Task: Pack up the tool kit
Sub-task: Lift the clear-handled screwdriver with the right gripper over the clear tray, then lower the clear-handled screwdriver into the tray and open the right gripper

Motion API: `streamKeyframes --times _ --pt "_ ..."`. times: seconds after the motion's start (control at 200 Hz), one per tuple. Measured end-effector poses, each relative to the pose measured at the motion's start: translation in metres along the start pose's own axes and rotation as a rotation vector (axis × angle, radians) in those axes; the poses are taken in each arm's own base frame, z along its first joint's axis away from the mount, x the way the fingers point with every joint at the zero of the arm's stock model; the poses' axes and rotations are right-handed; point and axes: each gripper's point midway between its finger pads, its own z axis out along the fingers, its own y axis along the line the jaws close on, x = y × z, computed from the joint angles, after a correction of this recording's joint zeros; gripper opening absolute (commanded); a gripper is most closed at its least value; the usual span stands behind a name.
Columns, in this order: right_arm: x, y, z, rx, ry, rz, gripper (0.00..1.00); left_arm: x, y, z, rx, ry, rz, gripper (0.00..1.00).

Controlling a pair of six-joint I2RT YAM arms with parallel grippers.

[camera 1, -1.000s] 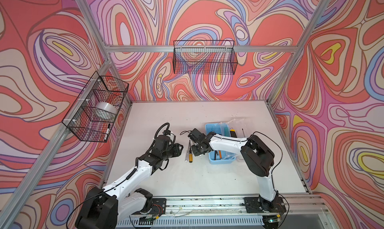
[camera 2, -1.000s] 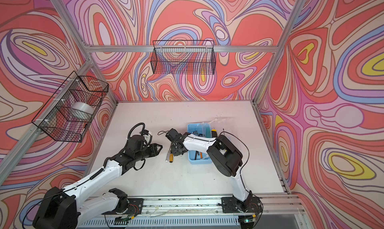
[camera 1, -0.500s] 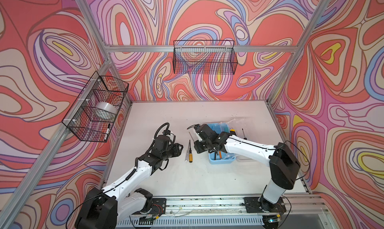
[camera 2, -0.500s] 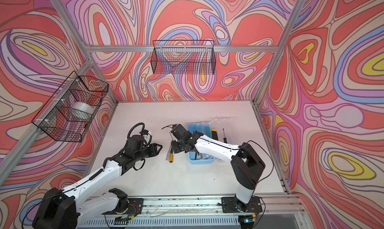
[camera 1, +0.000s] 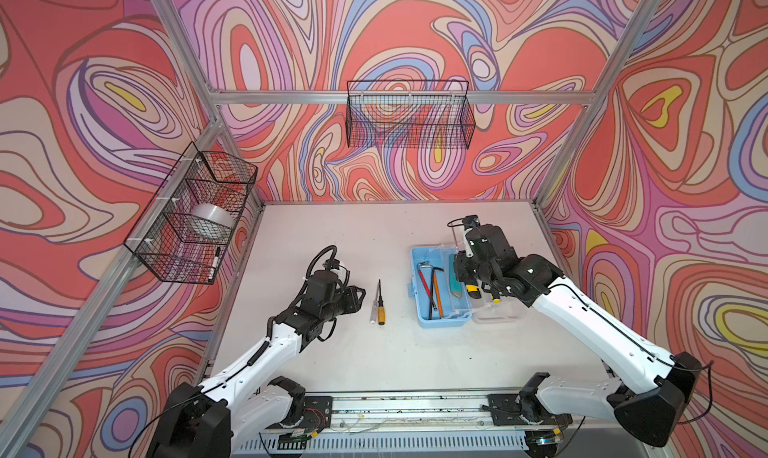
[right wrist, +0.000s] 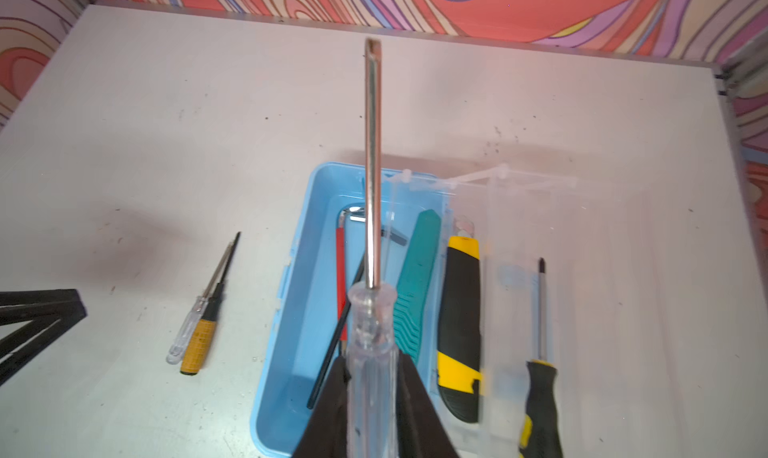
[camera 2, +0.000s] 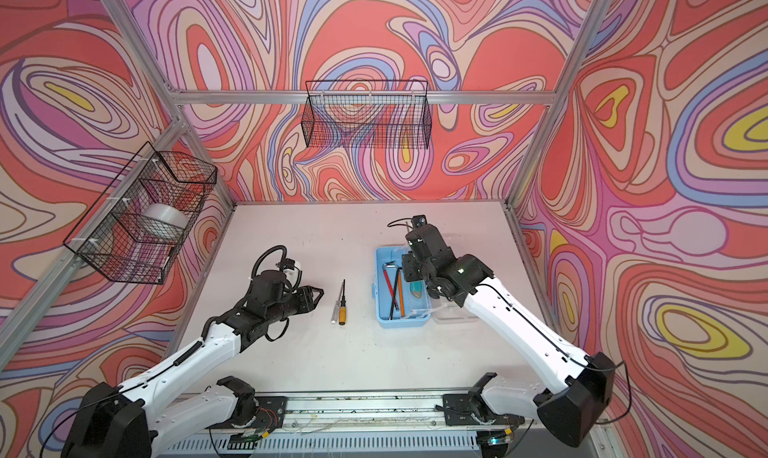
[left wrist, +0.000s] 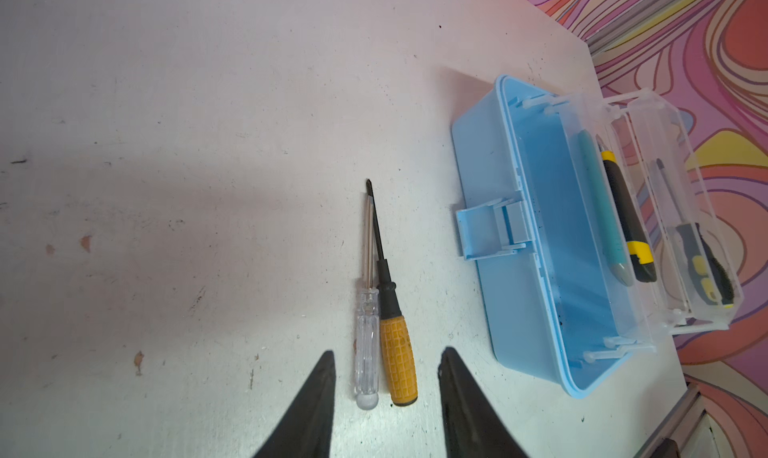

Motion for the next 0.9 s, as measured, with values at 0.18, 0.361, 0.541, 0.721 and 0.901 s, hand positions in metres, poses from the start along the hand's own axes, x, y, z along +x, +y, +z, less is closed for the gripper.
streamKeyframes --times 0.18,0.361,0.541,0.721,0.901 --pt "0.018 -0.036 -0.004 0.11 0.035 0.01 0.0 0.0 0.0 0.0 0.001 0.0 0.0 0.42" --pt "0.037 -0.051 0.004 0.161 0.083 0.01 0.0 0.0 0.0 0.0 0.0 0.001 0.0 0.41" --pt "0.056 -0.066 0.015 0.2 0.133 0.025 0.0 0.0 0.0 0.0 0.0 0.001 0.0 0.42" --pt "0.077 -0.072 0.028 0.208 0.187 0.039 0.0 0.0 0.0 0.0 0.0 0.001 0.0 0.42" --pt "0.091 -0.073 0.04 0.21 0.225 0.05 0.03 0.0 0.0 0.0 0.0 0.001 0.0 0.42"
